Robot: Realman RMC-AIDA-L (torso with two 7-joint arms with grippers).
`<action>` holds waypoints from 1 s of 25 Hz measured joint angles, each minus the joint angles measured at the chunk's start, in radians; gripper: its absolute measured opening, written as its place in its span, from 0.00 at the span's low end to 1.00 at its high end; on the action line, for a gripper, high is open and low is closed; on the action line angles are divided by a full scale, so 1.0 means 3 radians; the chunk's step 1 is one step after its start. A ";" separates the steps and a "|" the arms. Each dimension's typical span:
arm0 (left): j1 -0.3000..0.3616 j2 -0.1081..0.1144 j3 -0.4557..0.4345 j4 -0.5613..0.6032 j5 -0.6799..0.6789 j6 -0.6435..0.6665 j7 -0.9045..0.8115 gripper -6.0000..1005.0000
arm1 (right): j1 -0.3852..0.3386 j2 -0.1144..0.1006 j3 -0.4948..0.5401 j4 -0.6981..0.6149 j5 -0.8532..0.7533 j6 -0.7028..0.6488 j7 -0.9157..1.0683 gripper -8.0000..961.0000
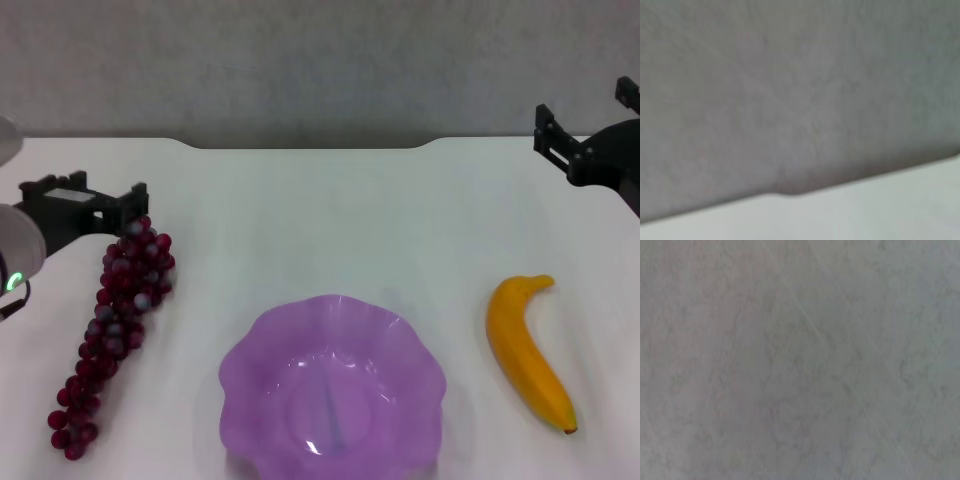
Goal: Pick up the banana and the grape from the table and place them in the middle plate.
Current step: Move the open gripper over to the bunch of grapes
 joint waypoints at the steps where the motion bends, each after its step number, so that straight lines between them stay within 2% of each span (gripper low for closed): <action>1: -0.0065 -0.0001 -0.0027 0.0040 0.0000 -0.0104 0.0009 0.74 | 0.0001 0.0000 -0.0001 -0.0001 0.0001 0.0000 0.0000 0.92; 4: -0.0247 -0.0003 -0.0113 0.0212 0.0012 -0.0342 0.0018 0.74 | 0.0009 0.0000 -0.0002 0.0000 0.0005 0.0000 0.0000 0.93; 9: -0.0441 -0.0003 -0.0185 0.0459 0.0020 -0.0491 0.0018 0.74 | 0.0018 0.0000 -0.0004 0.0017 0.0007 0.0013 0.0000 0.92; 25: -0.0532 -0.0002 -0.0266 0.0552 0.0010 -0.0608 0.0024 0.74 | 0.0013 0.0000 -0.0010 0.0041 0.0007 0.0028 0.0001 0.93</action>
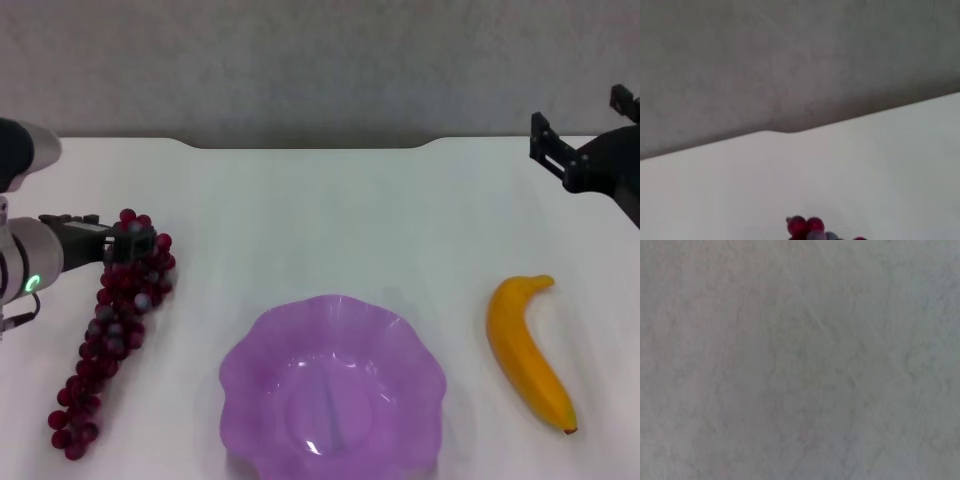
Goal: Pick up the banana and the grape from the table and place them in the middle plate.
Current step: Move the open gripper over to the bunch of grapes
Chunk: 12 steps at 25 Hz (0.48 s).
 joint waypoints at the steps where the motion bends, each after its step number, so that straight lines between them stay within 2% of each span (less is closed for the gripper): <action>1: -0.0023 0.0000 0.0000 0.0024 0.0004 -0.0026 0.0001 0.74 | 0.0002 0.0000 -0.0003 0.0013 0.0000 0.0000 0.0000 0.93; 5: -0.0099 0.0001 -0.0001 0.0104 0.0013 -0.0079 0.0007 0.74 | 0.0018 0.0000 -0.0013 0.0123 0.0000 0.0000 0.0011 0.93; 12: -0.0101 0.0004 -0.0008 0.0109 0.0008 -0.0086 0.0009 0.73 | 0.0054 0.0005 -0.0004 0.0392 0.0007 -0.0020 0.0024 0.92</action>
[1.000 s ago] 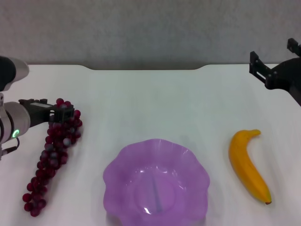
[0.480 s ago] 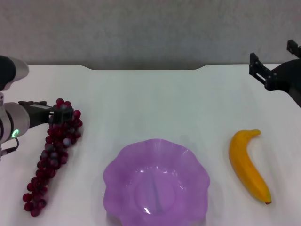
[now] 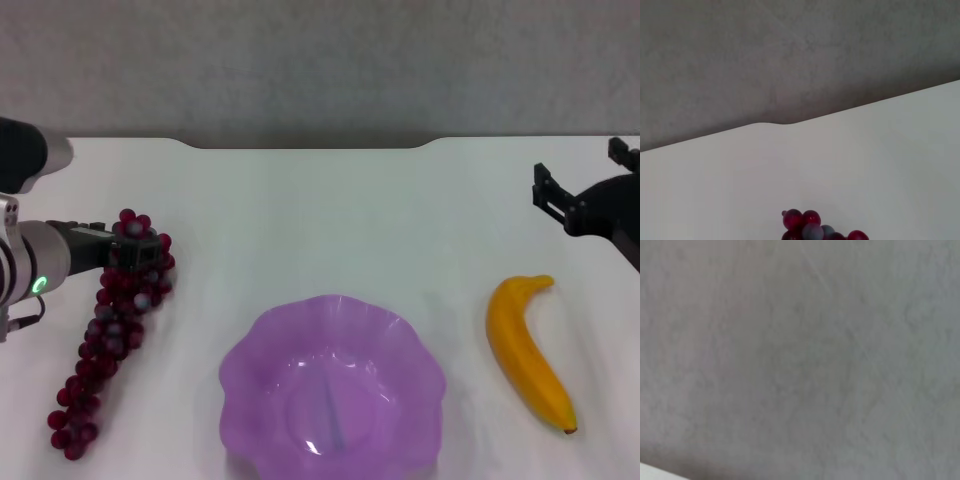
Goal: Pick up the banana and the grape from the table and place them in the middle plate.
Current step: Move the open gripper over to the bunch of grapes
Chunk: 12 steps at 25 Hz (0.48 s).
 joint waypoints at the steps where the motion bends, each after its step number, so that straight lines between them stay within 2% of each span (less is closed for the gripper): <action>1: 0.0000 0.0001 -0.0001 0.0000 -0.0001 0.0000 0.0000 0.73 | 0.0009 0.0001 0.0003 0.0021 0.0000 -0.0002 0.0001 0.93; 7: -0.0023 0.0002 -0.0004 0.0066 0.0002 -0.0001 -0.0008 0.73 | 0.0035 0.0005 0.0000 0.0069 0.0008 -0.0003 0.0008 0.93; 12: -0.0130 0.0002 -0.0004 0.0218 0.0006 -0.0043 -0.0014 0.72 | 0.0037 0.0005 -0.0007 0.0057 0.0008 -0.0006 0.0010 0.92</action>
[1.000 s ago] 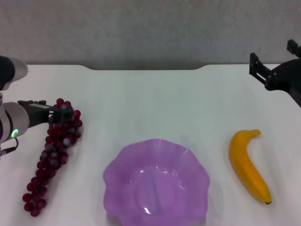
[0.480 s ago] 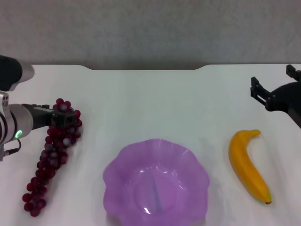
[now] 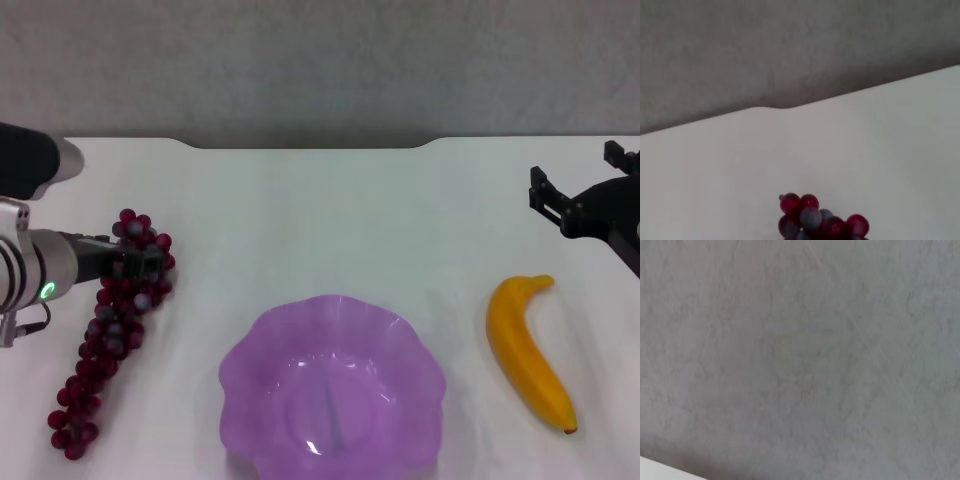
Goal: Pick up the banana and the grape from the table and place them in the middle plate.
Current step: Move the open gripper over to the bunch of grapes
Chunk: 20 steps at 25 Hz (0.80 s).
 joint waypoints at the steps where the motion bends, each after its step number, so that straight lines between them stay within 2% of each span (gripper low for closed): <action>1: -0.0019 0.0000 0.0000 0.0026 0.0000 -0.0004 0.0002 0.72 | 0.0005 0.0000 0.0000 -0.0001 0.0000 0.0000 0.0000 0.92; 11: -0.0253 -0.0001 -0.0101 0.0527 0.0000 0.0144 0.0018 0.71 | 0.0036 0.0000 -0.0010 -0.0017 0.0000 0.0022 0.0001 0.93; 20: -0.0331 0.0010 -0.0191 0.0776 0.0002 0.0302 0.0026 0.70 | 0.0060 0.0000 -0.0038 -0.0018 0.0000 0.0027 0.0001 0.93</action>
